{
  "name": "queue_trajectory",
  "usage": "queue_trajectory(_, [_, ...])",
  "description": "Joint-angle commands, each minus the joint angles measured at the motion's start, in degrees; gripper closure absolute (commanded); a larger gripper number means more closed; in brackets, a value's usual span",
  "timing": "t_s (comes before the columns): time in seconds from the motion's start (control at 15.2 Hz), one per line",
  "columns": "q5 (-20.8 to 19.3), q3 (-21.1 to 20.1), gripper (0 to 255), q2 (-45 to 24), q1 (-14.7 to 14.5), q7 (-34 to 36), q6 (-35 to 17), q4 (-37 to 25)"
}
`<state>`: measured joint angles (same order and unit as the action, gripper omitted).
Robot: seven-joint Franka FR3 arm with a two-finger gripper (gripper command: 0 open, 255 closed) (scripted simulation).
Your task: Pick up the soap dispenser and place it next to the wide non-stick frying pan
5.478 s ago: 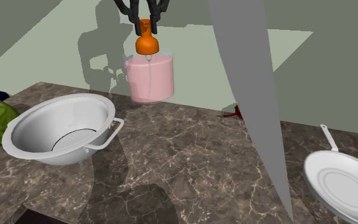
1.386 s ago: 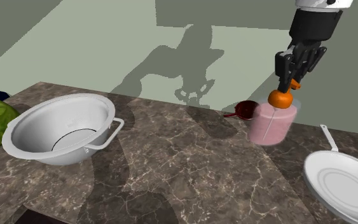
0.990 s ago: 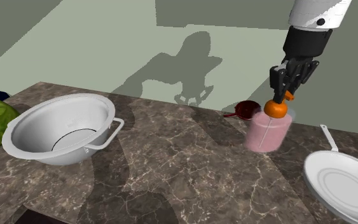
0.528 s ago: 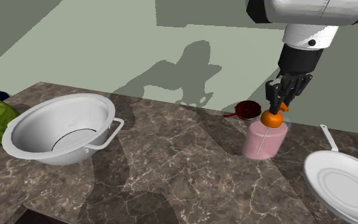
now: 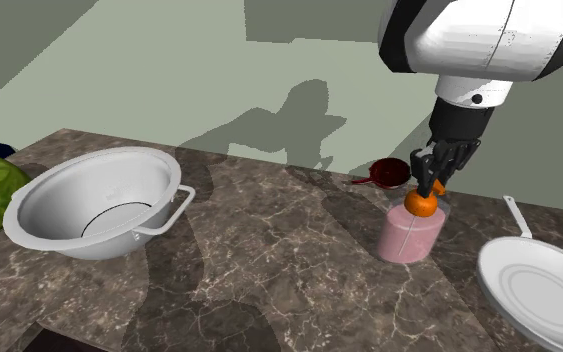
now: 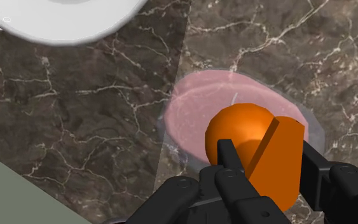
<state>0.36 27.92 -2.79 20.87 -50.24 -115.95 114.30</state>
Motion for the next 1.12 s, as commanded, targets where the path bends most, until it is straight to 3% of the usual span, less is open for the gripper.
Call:
queue_trajectory(0.0, [0.1,0.0,255,-0.17,0.01,-0.05,-0.36,0.15])
queue_trajectory(0.33, [0.1,0.0,255,-0.17,0.01,-0.05,-0.36,0.15])
queue_trajectory(0.4, [0.11,0.0,0,-0.18,0.01,-0.06,-0.35,0.14])
queue_trajectory(0.73, [0.11,0.0,0,-0.19,0.01,-0.06,-0.36,0.14])
queue_trajectory(1.06, [-0.83,-0.11,0,1.67,-0.21,0.62,6.7,-5.28])
